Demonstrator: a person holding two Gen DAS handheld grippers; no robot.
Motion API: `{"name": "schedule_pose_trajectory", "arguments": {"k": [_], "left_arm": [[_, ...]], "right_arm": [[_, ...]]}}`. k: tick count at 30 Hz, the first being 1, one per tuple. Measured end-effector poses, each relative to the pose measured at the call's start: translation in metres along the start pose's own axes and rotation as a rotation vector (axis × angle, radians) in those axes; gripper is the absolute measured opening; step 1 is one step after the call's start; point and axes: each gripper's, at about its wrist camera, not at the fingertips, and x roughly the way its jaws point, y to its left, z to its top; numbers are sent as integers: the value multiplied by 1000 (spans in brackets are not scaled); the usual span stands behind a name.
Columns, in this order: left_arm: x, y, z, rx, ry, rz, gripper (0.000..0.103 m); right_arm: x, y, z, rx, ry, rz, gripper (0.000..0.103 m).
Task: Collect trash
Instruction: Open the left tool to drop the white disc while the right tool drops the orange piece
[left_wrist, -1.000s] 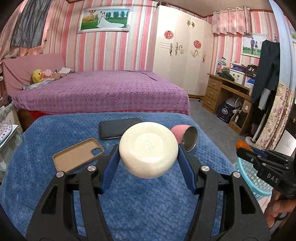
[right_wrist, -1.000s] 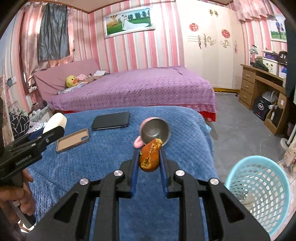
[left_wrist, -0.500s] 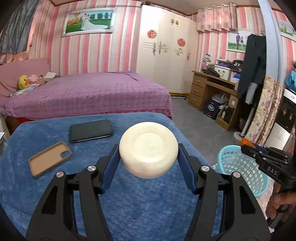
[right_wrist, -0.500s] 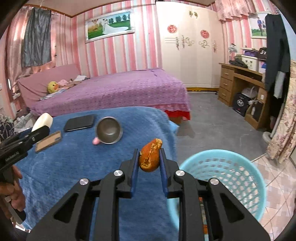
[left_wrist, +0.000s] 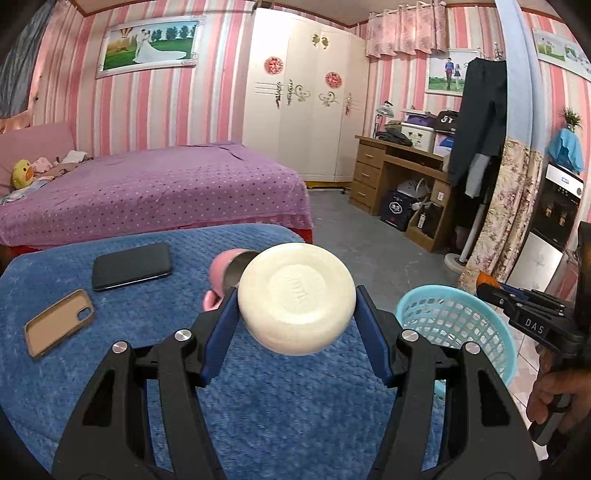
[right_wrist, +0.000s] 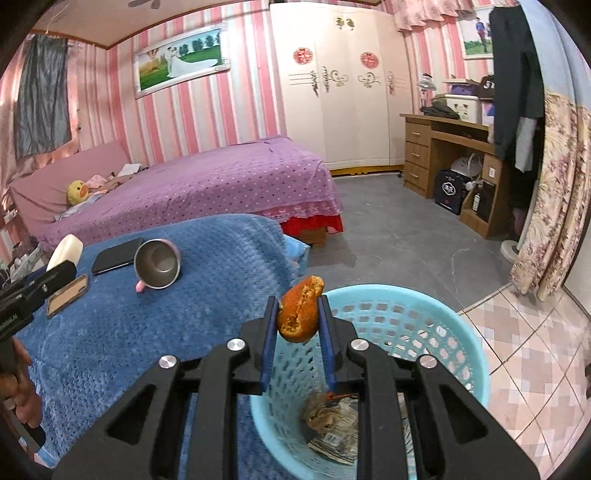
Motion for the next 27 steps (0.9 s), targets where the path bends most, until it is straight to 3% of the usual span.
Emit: {"name": "schedule_pose_trajectory", "arguments": {"k": [8, 12, 15, 17, 24, 27], "left_arm": [[16, -30, -1, -4, 12, -46, 61], [30, -53, 1, 31, 33, -81, 61], [40, -73, -1, 50, 67, -114, 61], [46, -87, 0, 64, 79, -134, 61], [70, -125, -6, 76, 138, -210, 61], [74, -143, -7, 85, 152, -262, 72]], "right_arm": [[-3, -16, -1, 16, -3, -36, 22], [0, -29, 0, 35, -9, -111, 28], [0, -48, 2, 113, -26, -138, 54], [-3, -57, 3, 150, -45, -149, 58], [-9, -86, 2, 264, -84, -189, 59], [-8, -90, 1, 287, -86, -183, 59]]}}
